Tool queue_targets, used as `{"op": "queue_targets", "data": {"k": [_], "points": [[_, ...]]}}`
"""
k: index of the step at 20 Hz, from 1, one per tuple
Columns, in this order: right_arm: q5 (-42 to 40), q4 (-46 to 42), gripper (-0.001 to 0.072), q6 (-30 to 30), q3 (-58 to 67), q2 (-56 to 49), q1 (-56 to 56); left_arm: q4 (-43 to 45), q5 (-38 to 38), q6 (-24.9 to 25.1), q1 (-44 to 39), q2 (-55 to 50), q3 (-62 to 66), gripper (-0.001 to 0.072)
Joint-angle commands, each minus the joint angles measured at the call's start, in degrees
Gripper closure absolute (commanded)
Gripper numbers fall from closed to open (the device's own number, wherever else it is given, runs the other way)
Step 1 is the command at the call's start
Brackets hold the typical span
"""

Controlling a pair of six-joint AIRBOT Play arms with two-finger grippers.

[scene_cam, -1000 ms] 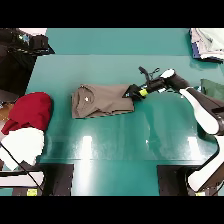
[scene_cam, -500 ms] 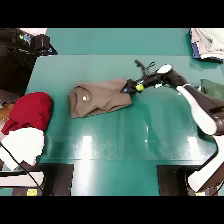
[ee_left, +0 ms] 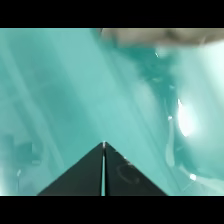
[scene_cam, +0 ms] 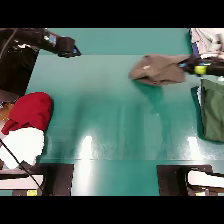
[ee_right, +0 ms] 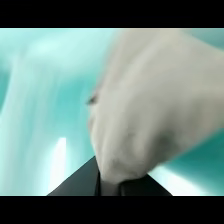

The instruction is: Fold the shirts.

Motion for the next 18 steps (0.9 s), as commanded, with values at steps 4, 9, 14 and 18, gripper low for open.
{"op": "queue_targets", "data": {"k": [4,9,14,18], "points": [[-5.1,-1.6,0.069,0.0,-0.7,4.2,-18.4,0.0,5.4,0.4,-7.6,0.0,0.0,0.0681],[-4.0,-1.6,0.069,0.0,4.5,4.2,-24.9,1.9,5.4,0.4,-7.7,0.0,0.0,0.0681],[6.3,-1.9,0.069,0.0,12.6,6.7,-28.1,2.2,4.9,0.4,-7.7,0.0,0.0,0.0681],[7.4,-9.9,0.069,2.1,6.4,15.2,-30.7,2.2,2.3,2.1,-7.7,0.0,0.0,0.0681]]}}
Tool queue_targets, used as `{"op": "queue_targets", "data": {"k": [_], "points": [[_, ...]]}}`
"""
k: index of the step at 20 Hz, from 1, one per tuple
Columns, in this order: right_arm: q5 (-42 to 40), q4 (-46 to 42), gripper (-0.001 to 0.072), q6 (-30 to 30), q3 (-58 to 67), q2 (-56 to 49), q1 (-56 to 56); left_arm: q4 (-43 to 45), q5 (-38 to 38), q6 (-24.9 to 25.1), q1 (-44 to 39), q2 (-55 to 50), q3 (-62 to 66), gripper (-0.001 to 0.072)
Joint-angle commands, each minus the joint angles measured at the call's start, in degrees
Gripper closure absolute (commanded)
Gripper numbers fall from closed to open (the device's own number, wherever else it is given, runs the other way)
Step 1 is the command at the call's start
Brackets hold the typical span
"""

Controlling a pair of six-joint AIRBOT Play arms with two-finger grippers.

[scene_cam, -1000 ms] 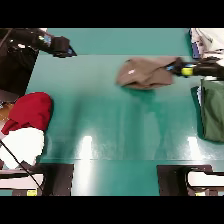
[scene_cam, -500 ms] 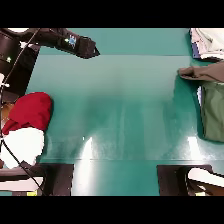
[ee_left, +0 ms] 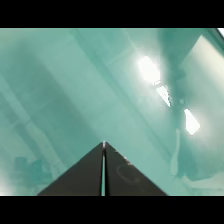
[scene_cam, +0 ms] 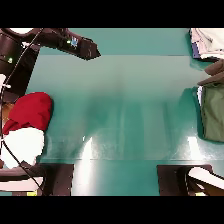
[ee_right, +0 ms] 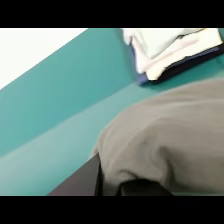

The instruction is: Fold the shirts.

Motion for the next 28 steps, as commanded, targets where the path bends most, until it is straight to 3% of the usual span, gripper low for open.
{"op": "queue_targets", "data": {"k": [1,12,13,14,15,16,19,26,27,28], "points": [[2.9,-8.9,0.069,2.3,-5.0,6.9,-1.9,0.1,-2.2,1.3,0.0,0.0,0.0,0.0681],[11.7,-45.3,0.0683,12.7,-28.1,25.4,-2.2,0.1,-5.1,4.7,0.0,0.0,0.0,0.0681],[13.4,-48.5,0.0625,13.2,-29.1,25.9,-2.2,0.1,-5.1,4.7,0.0,0.0,0.0,0.0681],[15.0,-52.2,0.042,14.7,-29.8,25.8,-2.2,0.1,-5.1,4.7,0.0,0.0,0.0,0.0681],[16.3,-56.1,0.0275,16.7,-30.1,25.4,-2.2,0.1,-5.1,4.7,0.0,0.0,0.0,0.0681],[17.3,-58.7,0.024,18.6,-29.8,24.8,-2.2,0.1,-5.1,4.7,0.0,0.0,0.0,0.0681],[18.9,-55.5,0.024,18.8,-26.6,22.4,-2.1,0.1,-5.1,4.7,0.0,0.0,0.0,0.068],[20.2,-15.9,0.0273,18.4,-18.6,15.0,-0.6,0.0,-5.3,4.7,0.0,0.0,0.0,0.068],[20.3,-14.1,0.0303,18.4,-17.7,13.9,1.2,0.0,-4.9,4.7,0.0,0.0,0.0,0.068],[20.3,-13.6,0.0479,17.6,-16.8,12.8,3.7,0.0,-4.3,4.7,0.0,0.0,0.0,0.068]]}}
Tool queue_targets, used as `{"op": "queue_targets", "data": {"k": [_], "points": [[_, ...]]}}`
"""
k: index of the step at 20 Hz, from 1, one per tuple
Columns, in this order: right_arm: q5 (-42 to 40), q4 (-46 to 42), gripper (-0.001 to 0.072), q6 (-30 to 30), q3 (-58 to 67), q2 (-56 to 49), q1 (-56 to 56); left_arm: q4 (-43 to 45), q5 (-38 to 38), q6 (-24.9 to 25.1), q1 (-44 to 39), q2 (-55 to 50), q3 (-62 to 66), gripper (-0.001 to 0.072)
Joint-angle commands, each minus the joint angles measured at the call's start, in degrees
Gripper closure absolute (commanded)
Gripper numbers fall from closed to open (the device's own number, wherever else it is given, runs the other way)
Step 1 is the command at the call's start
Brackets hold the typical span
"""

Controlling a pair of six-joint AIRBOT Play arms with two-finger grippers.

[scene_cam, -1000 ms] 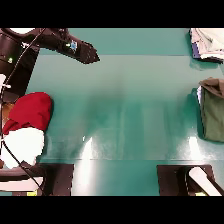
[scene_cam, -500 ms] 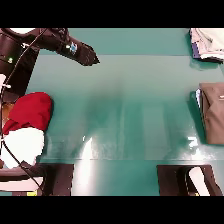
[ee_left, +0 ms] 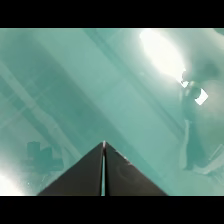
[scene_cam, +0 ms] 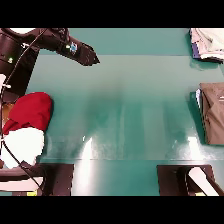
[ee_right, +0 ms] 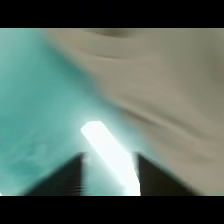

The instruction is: Fold the shirts.

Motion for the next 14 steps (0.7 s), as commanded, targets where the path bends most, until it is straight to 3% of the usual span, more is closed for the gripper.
{"op": "queue_targets", "data": {"k": [1,2,8,14], "points": [[0.4,11.0,0.0637,-1.9,3.2,-3.7,6.1,0.0,1.0,0.0,0.0,0.0,0.0,0.0681],[0.2,11.0,0.0687,-3.7,3.7,-4.4,8.9,0.0,1.5,0.0,0.0,0.0,0.0,0.068],[-0.2,10.9,0.0687,-4.4,5.4,-8.2,21.4,0.0,2.0,0.0,0.0,0.0,0.0,0.068],[0.2,11.0,0.0687,-4.4,5.4,-8.9,24.1,0.0,2.0,0.0,0.0,0.0,0.0,0.068]]}}
